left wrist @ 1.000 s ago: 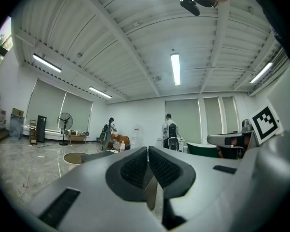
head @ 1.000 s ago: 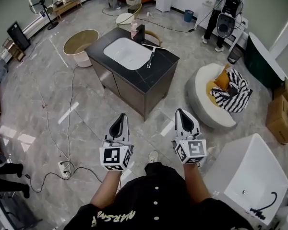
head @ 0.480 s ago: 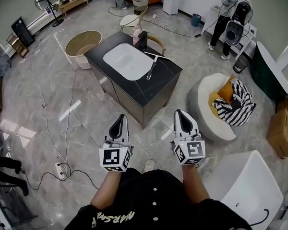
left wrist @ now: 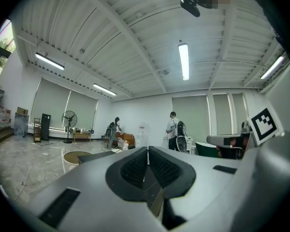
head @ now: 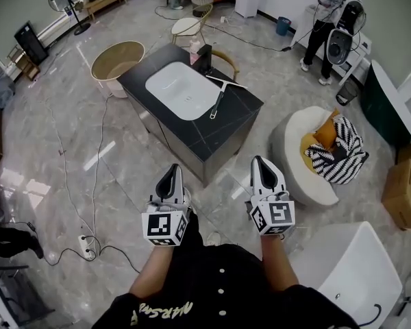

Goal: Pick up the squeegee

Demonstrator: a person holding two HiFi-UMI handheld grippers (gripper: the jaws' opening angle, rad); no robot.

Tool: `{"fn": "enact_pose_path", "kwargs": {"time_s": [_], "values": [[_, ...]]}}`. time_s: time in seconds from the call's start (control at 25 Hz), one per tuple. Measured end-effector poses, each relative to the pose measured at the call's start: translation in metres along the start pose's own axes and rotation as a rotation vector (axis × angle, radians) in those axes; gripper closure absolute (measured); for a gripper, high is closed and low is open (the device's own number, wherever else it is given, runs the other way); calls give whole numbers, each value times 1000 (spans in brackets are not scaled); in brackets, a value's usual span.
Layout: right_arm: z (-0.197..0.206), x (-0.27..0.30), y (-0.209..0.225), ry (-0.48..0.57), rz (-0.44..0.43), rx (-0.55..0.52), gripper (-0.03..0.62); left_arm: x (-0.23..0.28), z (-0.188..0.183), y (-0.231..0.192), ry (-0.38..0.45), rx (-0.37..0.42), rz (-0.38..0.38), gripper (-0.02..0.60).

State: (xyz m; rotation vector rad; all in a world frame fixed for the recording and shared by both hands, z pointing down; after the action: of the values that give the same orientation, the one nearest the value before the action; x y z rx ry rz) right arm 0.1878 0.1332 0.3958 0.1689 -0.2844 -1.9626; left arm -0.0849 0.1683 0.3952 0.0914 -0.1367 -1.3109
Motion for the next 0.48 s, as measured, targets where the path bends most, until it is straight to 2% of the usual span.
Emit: {"fn": "enact_pose_path", "kwargs": {"time_s": [0.48], "values": [[2, 122, 22, -22, 17, -12, 597, 117, 11, -58, 5, -8, 24, 563]]}}
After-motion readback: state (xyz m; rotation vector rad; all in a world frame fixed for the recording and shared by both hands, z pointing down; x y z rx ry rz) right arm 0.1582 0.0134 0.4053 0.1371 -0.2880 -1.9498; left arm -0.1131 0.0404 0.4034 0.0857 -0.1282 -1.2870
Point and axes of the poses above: the fingertips, and each gripper's own axes: x forward along the fingers, y to its right, z out of its underside, the point moved 9 cm from there along -x, backward along the fingers, and after that the axes turned 13 degrees about x, right-handed, at the moved point
